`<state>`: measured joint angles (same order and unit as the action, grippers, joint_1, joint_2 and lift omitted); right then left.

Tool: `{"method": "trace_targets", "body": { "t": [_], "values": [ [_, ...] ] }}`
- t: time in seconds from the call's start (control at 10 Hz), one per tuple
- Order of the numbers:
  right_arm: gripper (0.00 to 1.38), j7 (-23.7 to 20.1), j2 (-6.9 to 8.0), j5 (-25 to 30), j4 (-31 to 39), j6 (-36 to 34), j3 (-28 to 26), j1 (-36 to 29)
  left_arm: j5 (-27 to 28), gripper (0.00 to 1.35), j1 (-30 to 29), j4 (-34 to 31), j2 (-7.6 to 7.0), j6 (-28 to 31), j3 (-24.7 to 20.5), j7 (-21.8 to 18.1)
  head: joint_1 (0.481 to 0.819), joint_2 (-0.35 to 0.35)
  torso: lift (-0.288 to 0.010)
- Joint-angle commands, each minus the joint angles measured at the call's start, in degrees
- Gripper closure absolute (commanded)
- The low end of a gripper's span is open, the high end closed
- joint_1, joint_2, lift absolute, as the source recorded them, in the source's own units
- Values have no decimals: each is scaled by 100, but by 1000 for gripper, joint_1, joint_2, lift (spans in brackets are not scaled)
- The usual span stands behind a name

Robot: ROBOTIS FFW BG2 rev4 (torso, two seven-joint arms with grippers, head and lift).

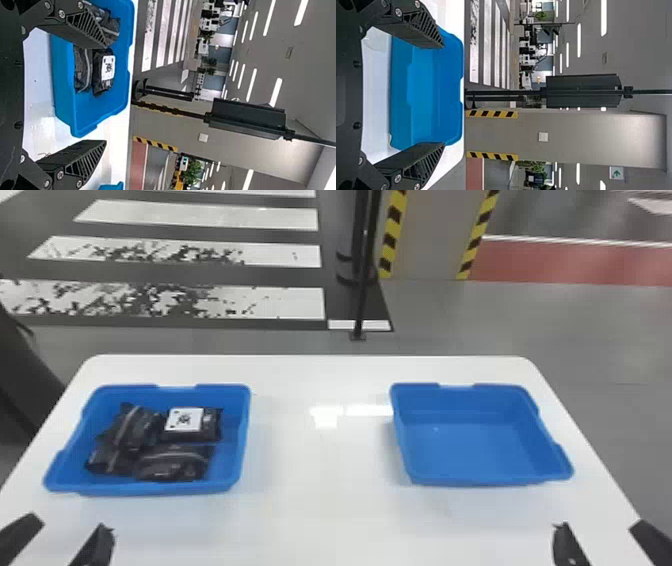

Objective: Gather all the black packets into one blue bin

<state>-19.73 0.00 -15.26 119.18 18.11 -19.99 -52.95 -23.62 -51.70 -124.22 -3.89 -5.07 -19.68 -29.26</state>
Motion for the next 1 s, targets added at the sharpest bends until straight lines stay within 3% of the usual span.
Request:
{"method": "trace_targets", "body": {
  "t": [0.0, 0.9],
  "values": [
    [157, 5, 5, -16, 0, -11, 0, -34, 8, 188, 9, 40, -6, 43, 26, 0, 695, -87, -110],
    [157, 5, 5, -108, 14, -11, 0, -90, 8, 188, 136, 111, 29, 43, 83, 44, 695, -97, -110]
  ]
}}
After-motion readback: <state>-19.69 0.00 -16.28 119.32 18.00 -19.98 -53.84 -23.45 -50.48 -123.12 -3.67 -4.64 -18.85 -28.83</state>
